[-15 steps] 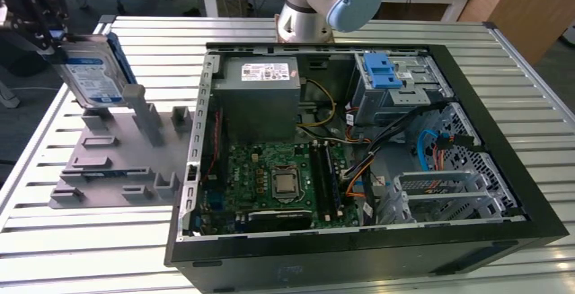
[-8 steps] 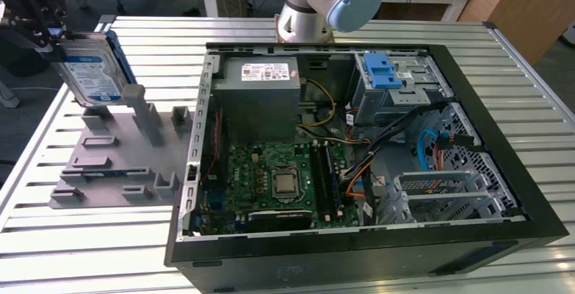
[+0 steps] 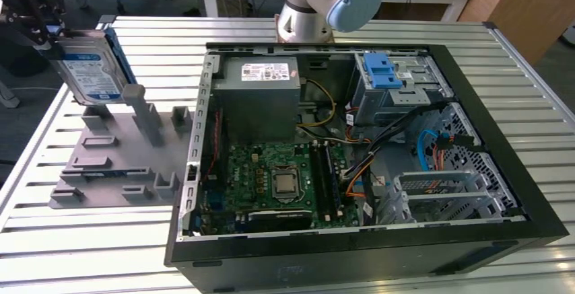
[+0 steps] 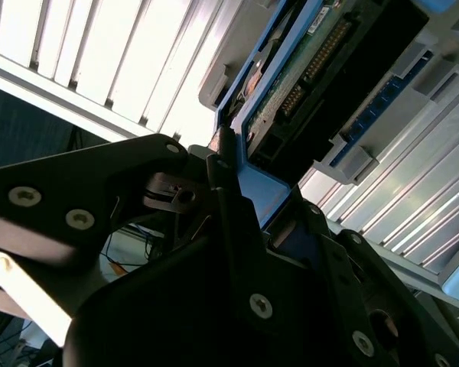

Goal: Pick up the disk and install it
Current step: 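Pick up the disk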

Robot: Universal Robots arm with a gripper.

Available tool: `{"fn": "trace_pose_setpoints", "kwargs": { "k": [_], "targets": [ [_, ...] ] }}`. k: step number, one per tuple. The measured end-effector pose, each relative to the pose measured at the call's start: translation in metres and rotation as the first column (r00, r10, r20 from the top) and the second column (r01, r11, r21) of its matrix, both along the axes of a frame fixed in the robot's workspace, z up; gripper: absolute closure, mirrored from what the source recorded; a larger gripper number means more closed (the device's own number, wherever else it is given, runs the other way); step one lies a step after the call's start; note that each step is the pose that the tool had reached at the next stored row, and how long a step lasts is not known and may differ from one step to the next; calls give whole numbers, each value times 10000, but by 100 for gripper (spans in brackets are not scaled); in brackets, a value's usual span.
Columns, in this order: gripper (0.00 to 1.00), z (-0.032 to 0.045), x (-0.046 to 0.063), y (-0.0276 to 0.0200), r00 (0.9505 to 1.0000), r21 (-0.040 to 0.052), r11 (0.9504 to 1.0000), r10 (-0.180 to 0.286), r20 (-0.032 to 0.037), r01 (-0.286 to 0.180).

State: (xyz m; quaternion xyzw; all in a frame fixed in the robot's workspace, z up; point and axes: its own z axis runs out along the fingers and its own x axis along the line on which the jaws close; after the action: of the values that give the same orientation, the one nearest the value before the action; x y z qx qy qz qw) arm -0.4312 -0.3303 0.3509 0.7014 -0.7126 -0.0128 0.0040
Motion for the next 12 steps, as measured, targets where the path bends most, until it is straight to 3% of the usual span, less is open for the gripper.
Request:
{"fn": "trace_pose_setpoints", "kwargs": {
  "k": [12],
  "targets": [
    [64,86,0,0,10000,-1,10000,0,-1,0]
  ]
}}
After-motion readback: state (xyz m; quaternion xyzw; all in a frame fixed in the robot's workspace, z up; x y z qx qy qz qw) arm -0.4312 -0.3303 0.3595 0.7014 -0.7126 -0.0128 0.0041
